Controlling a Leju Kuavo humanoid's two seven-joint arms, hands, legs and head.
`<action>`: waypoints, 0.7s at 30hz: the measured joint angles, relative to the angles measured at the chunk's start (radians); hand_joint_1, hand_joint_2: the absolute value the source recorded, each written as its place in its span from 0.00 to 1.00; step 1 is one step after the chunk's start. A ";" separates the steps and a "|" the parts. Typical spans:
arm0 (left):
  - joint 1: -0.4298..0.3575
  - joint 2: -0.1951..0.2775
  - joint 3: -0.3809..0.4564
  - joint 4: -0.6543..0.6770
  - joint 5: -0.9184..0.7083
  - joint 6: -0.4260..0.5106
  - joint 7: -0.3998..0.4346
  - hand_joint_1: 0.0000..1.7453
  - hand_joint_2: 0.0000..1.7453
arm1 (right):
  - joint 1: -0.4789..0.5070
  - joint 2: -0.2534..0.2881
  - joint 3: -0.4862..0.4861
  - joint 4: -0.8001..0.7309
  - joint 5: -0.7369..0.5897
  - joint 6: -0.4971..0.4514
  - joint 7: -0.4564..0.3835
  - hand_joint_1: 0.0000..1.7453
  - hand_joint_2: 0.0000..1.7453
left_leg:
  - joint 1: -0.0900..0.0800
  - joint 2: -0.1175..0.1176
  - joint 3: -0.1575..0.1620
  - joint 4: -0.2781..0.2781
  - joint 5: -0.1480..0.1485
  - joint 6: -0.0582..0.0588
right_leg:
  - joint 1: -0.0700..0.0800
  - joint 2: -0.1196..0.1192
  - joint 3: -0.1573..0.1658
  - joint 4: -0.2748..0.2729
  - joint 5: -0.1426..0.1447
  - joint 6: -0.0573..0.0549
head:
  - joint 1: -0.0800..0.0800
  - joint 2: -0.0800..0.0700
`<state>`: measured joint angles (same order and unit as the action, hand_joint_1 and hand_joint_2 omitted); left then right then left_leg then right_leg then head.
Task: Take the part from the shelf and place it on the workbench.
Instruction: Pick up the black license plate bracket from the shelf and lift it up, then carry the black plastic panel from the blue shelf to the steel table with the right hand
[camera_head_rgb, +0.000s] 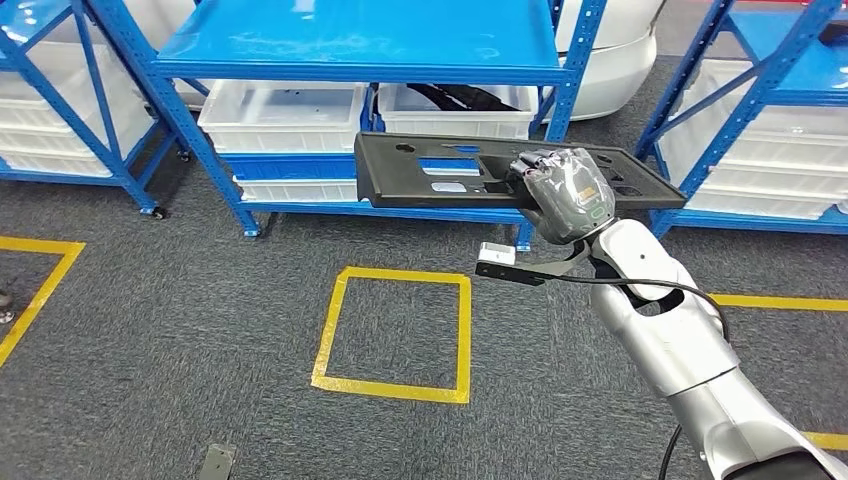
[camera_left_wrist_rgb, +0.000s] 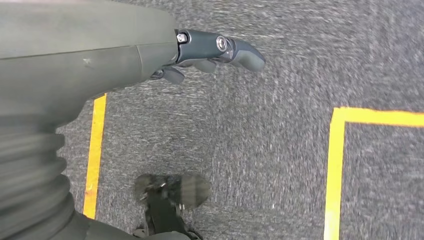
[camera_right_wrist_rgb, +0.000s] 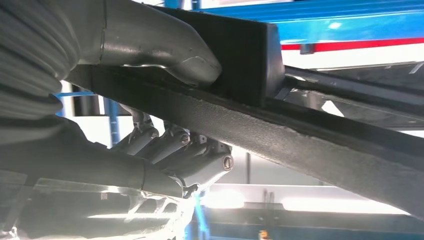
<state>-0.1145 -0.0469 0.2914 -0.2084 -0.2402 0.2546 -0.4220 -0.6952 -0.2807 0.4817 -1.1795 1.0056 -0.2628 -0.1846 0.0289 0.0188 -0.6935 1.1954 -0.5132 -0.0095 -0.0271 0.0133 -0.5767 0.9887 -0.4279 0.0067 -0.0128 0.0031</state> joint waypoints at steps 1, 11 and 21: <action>0.001 0.000 0.000 0.000 -0.001 0.000 0.000 0.00 1.00 | 0.001 0.000 0.000 0.000 0.000 0.000 0.000 0.87 1.00 | 0.000 -0.012 -0.029 0.074 -0.033 0.000 | 0.004 0.012 -0.002 0.000 0.002 -0.003 | 0.000 0.000; -0.002 0.005 0.000 -0.001 -0.003 -0.001 0.004 0.00 1.00 | 0.012 -0.004 -0.004 -0.011 -0.002 0.000 0.000 0.87 1.00 | -0.017 -0.075 0.110 -0.174 0.084 0.078 | 0.019 0.126 -0.021 -0.003 0.026 0.011 | 0.000 0.000; -0.004 -0.003 0.001 -0.003 -0.007 -0.001 0.005 0.00 1.00 | 0.019 -0.017 -0.014 -0.019 -0.003 0.000 -0.001 0.87 1.00 | -0.008 0.060 0.113 -0.219 0.111 0.055 | -0.010 -0.052 -0.065 0.107 -0.032 0.072 | 0.009 0.000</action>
<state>-0.1189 -0.0503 0.2920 -0.2114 -0.2468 0.2538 -0.4173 -0.6765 -0.2976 0.4681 -1.1986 1.0026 -0.2625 -0.1854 0.0211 0.0791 -0.5805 0.9765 -0.4018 0.0453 -0.0368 -0.0386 -0.6417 1.0954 -0.4604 0.0788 -0.0038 0.0031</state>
